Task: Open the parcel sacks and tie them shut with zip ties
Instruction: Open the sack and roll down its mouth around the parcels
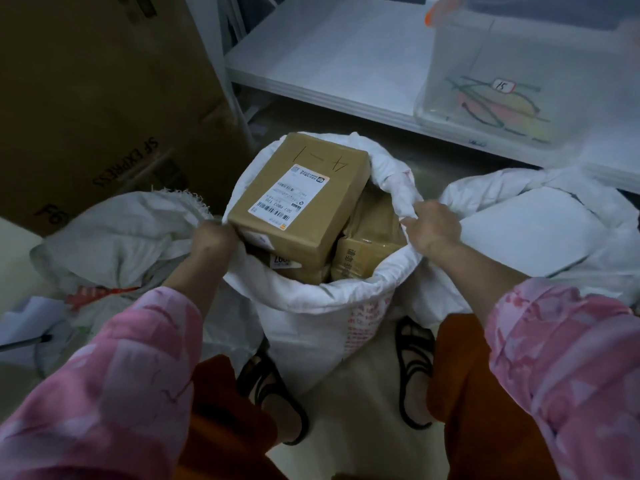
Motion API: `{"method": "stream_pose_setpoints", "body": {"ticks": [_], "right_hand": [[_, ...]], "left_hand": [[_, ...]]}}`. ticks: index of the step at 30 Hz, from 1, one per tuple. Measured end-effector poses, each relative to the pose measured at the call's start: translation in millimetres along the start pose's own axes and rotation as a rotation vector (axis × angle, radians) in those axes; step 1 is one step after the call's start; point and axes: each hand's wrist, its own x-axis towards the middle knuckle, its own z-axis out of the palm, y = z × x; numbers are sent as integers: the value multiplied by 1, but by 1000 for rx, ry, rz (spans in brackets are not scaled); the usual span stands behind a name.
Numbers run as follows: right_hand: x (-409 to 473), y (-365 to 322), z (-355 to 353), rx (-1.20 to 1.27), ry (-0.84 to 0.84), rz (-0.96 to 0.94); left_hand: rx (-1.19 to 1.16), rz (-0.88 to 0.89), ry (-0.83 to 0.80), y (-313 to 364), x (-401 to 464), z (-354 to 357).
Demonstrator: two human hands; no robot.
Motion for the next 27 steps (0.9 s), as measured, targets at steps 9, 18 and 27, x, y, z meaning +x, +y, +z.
{"method": "stream_pose_setpoints", "body": {"ticks": [9, 18, 27], "right_hand": [[37, -6, -14, 81, 107, -27], [35, -37, -5, 110, 135, -173], [46, -55, -30, 93, 249, -183]], "left_hand": [[-331, -17, 81, 39, 18, 13], [-440, -100, 300, 28, 2, -20], [-402, 23, 312, 37, -21, -34]]}}
